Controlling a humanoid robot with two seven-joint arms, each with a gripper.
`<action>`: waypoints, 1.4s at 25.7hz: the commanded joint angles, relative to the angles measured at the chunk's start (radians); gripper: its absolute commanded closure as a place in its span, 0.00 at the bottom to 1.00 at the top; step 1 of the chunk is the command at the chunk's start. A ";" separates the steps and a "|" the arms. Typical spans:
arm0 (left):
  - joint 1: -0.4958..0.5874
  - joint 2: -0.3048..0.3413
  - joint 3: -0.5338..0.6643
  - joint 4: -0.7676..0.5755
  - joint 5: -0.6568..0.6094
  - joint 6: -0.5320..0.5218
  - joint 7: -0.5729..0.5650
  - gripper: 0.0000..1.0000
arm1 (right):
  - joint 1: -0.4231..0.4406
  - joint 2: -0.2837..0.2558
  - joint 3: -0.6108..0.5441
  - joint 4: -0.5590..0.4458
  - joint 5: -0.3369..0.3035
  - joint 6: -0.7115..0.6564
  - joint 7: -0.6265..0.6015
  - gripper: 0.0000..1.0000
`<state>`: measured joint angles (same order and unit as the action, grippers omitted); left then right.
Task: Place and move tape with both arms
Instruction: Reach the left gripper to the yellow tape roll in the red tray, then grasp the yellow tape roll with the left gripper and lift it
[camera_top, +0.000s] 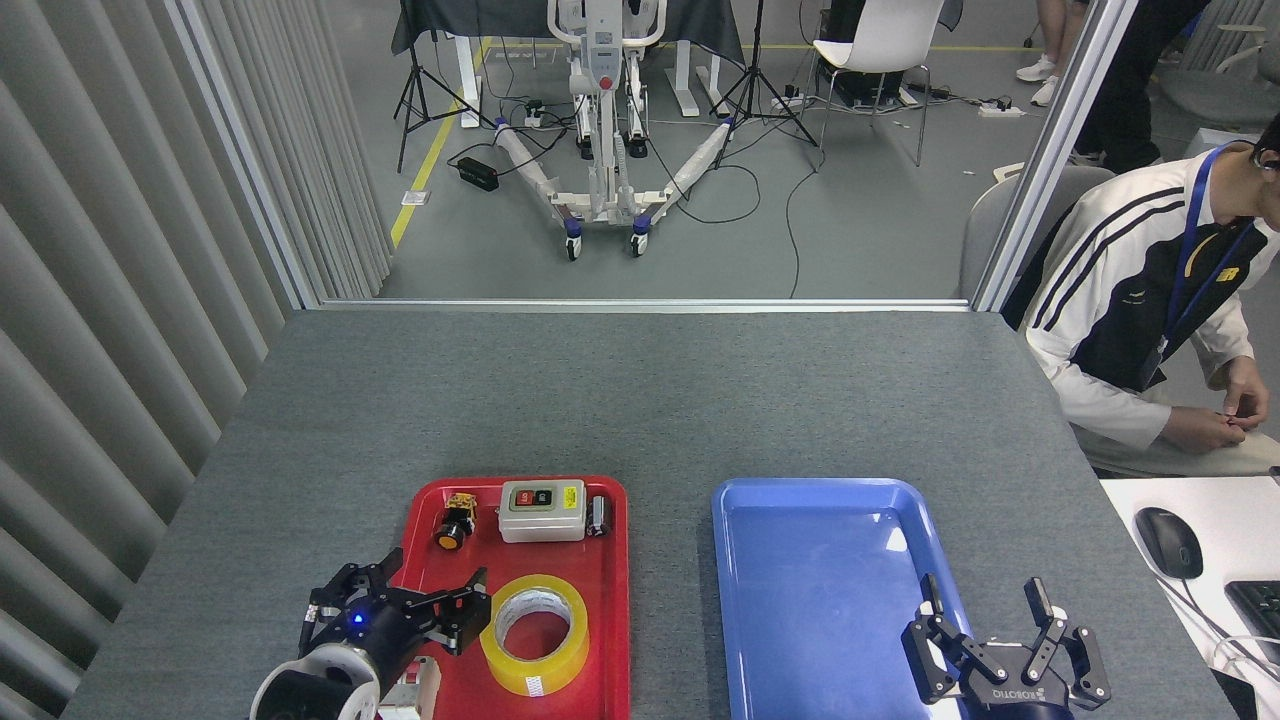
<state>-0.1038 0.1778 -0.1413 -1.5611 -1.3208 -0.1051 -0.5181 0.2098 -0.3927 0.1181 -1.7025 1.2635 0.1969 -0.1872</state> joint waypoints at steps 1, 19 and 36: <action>-0.059 0.000 -0.047 0.021 0.003 -0.016 -0.138 0.00 | -0.001 0.000 0.000 0.000 0.000 -0.002 -0.006 0.01; -0.203 -0.031 -0.106 0.211 0.011 -0.104 -0.376 0.15 | -0.001 0.018 0.003 0.006 0.022 -0.013 -0.011 0.01; -0.235 -0.034 -0.064 0.191 0.333 -0.363 -0.367 1.00 | -0.001 0.040 0.025 0.006 0.076 -0.014 -0.023 0.01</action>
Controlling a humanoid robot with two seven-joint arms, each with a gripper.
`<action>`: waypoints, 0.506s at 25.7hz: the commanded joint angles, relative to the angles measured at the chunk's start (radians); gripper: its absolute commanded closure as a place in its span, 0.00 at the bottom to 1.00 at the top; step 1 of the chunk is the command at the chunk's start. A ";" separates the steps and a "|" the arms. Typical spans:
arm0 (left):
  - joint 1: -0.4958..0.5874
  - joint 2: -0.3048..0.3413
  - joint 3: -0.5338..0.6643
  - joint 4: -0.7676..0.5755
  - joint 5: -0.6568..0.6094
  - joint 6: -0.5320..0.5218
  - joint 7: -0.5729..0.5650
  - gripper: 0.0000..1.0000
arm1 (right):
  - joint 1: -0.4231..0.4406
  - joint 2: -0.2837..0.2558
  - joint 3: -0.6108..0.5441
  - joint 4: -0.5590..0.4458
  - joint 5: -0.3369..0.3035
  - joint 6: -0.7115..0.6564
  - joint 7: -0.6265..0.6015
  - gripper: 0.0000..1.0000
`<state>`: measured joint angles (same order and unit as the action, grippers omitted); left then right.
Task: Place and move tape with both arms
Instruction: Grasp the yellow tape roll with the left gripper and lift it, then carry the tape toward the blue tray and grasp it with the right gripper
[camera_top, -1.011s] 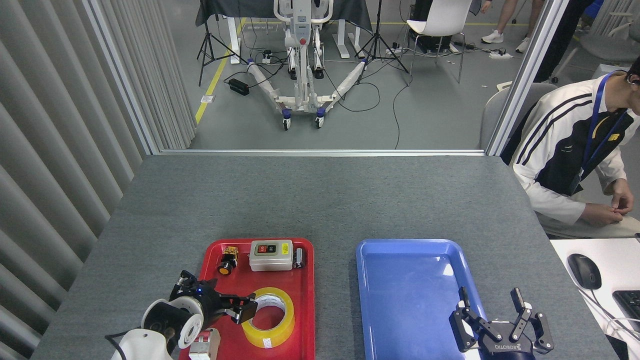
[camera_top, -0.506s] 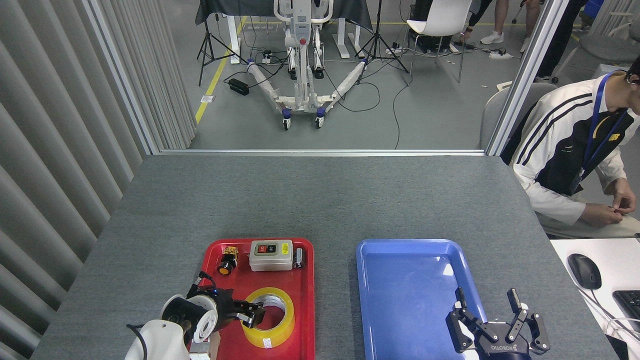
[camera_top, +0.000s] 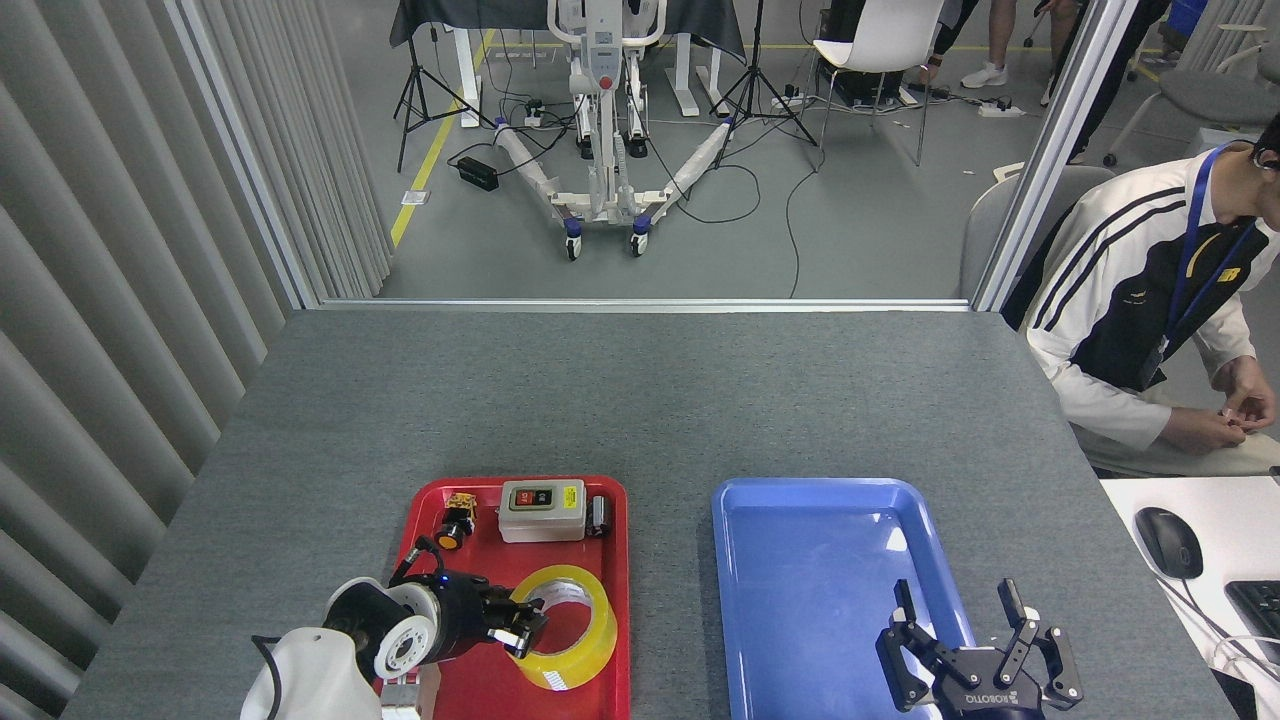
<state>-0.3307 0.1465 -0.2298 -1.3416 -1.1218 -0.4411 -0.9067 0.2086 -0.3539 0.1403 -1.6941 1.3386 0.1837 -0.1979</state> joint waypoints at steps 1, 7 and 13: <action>-0.011 -0.010 0.030 -0.047 0.203 -0.048 0.034 1.00 | 0.000 0.003 0.002 -0.004 0.001 -0.001 -0.035 0.01; -0.011 -0.082 0.023 -0.011 0.566 -0.344 0.101 1.00 | 0.003 0.001 0.004 -0.001 0.001 -0.069 -0.155 0.01; -0.010 -0.157 0.021 0.050 0.663 -0.344 0.104 1.00 | 0.009 -0.030 -0.019 -0.007 0.001 -0.492 -0.166 0.01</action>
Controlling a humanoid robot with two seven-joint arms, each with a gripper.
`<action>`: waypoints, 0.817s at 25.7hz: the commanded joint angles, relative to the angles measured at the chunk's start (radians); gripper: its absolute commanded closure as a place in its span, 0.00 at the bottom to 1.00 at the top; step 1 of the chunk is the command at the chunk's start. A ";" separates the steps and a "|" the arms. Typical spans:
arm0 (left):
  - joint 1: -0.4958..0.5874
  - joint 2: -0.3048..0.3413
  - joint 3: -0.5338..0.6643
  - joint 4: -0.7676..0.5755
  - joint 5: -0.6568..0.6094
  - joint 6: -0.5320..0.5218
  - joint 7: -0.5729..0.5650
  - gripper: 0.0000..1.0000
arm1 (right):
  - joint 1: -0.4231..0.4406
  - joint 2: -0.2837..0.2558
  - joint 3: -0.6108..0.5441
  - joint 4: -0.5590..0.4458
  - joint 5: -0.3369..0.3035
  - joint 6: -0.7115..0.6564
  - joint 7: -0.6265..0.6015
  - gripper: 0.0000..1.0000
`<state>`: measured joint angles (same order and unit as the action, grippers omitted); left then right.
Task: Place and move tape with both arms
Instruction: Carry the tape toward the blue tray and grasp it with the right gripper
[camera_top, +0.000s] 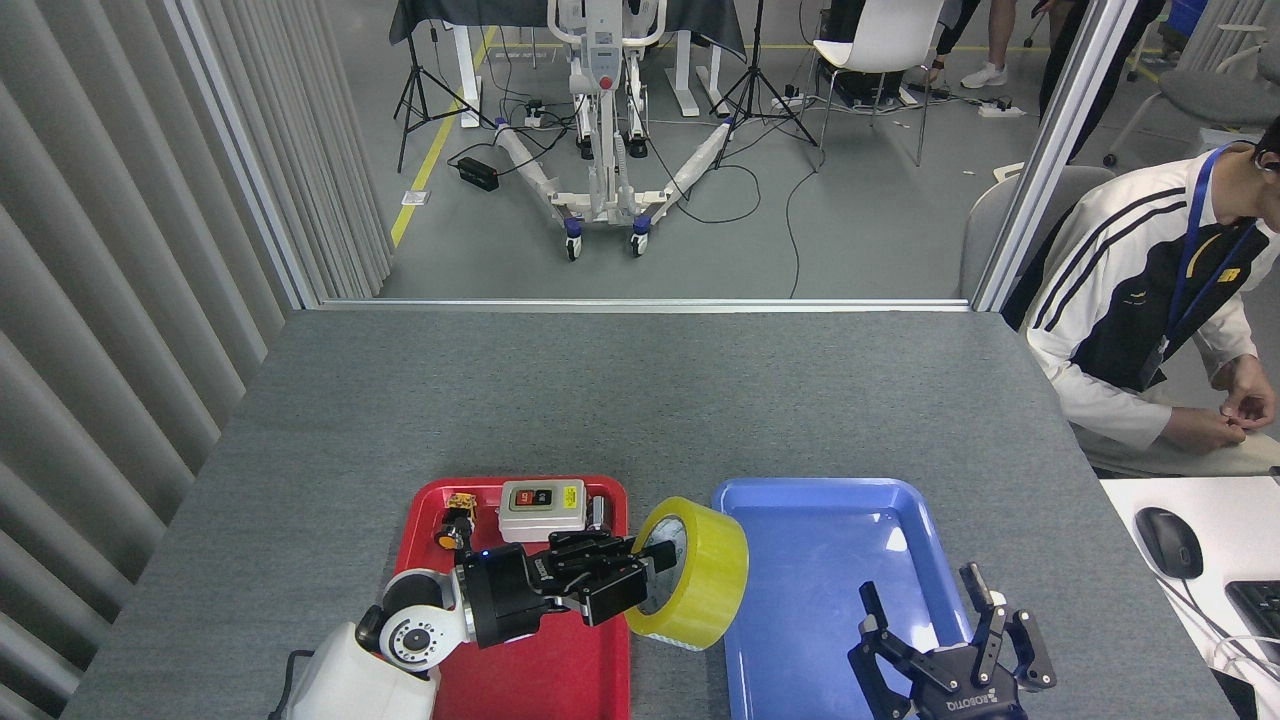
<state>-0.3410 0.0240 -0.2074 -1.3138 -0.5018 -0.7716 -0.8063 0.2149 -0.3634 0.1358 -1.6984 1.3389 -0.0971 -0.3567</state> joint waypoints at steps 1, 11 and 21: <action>-0.001 -0.039 -0.001 0.024 0.043 -0.014 0.006 1.00 | 0.003 -0.031 -0.028 -0.003 0.000 -0.279 -0.007 0.01; 0.005 -0.055 -0.024 0.036 0.045 -0.014 0.006 1.00 | -0.006 -0.037 -0.005 -0.030 0.008 -0.607 -0.074 0.01; 0.034 -0.058 -0.060 0.022 0.040 -0.014 0.006 1.00 | -0.045 0.006 0.127 -0.026 0.094 -0.575 -0.051 0.27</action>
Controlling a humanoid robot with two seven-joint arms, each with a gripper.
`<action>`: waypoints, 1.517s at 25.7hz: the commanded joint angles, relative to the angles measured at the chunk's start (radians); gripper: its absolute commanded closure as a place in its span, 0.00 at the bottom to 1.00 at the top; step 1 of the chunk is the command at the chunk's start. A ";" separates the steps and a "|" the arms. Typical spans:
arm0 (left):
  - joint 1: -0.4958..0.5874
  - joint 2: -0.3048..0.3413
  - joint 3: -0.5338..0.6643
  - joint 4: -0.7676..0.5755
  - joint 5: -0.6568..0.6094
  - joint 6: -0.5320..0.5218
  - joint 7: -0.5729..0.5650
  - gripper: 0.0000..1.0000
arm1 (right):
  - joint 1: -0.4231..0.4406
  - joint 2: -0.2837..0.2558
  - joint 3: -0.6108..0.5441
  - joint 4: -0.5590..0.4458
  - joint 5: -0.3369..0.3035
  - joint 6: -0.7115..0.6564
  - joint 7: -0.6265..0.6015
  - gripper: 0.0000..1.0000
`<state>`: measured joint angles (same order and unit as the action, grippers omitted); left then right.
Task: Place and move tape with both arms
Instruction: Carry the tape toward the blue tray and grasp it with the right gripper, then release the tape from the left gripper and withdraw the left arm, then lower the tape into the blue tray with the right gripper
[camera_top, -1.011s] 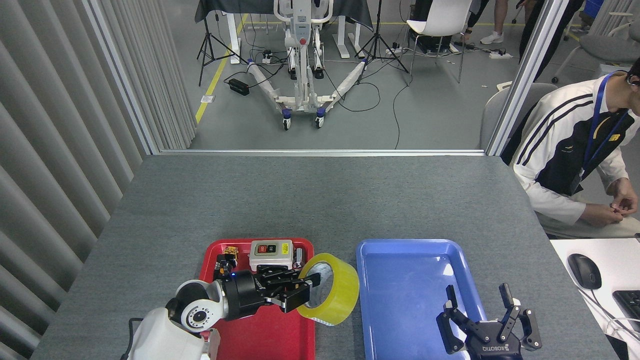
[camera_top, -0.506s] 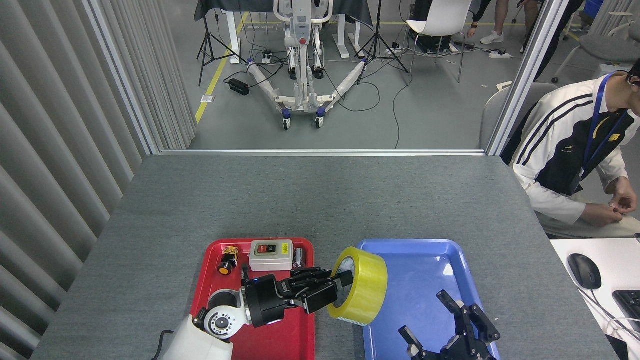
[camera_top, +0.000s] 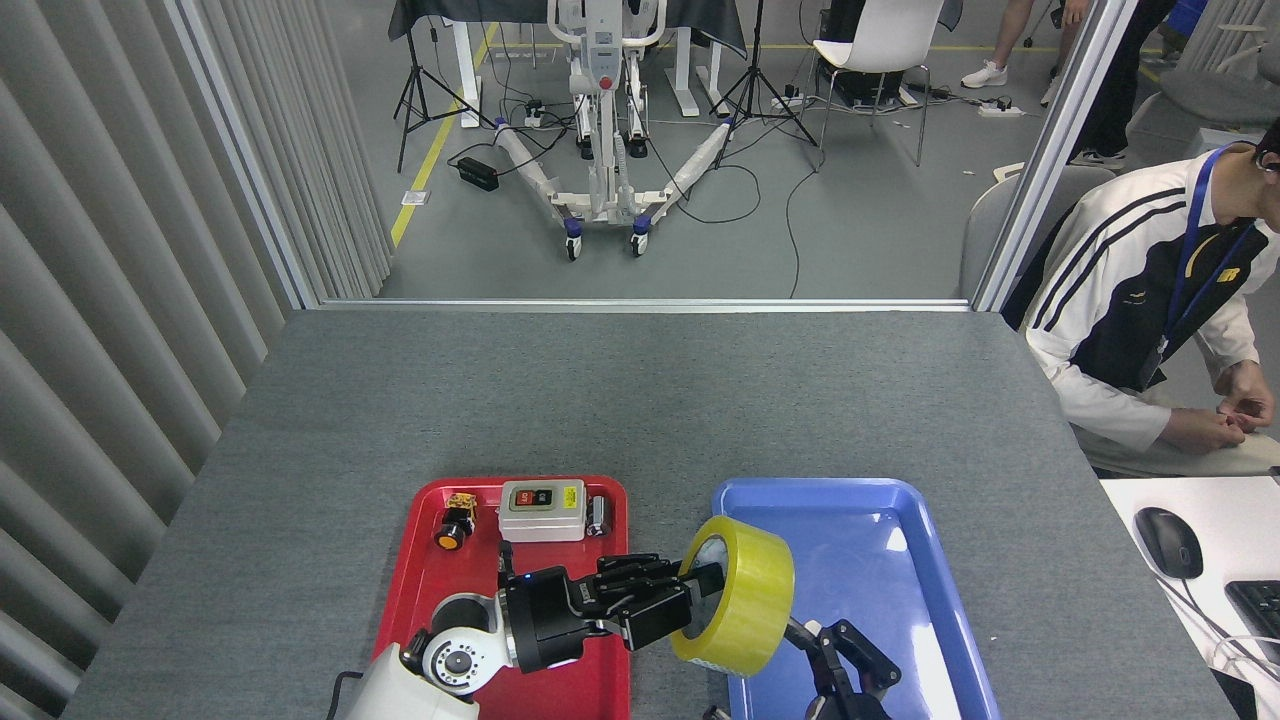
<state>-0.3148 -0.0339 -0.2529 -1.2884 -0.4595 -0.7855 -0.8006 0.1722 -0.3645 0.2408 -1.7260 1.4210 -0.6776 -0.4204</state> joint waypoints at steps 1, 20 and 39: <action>0.011 0.000 -0.022 -0.003 -0.002 0.000 0.000 1.00 | 0.000 0.006 0.021 0.003 0.013 0.006 0.012 0.38; 0.019 0.039 0.087 -0.023 0.005 0.000 0.095 0.00 | 0.015 0.010 0.003 0.008 0.038 0.072 0.011 1.00; 0.313 0.239 0.004 -0.331 -0.788 0.864 0.893 0.00 | -0.091 0.015 -0.227 -0.010 -0.077 0.336 1.011 1.00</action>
<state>-0.0076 0.2049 -0.2465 -1.6183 -1.2401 0.0676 0.0645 0.1179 -0.3492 0.0174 -1.7325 1.3547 -0.3433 0.3884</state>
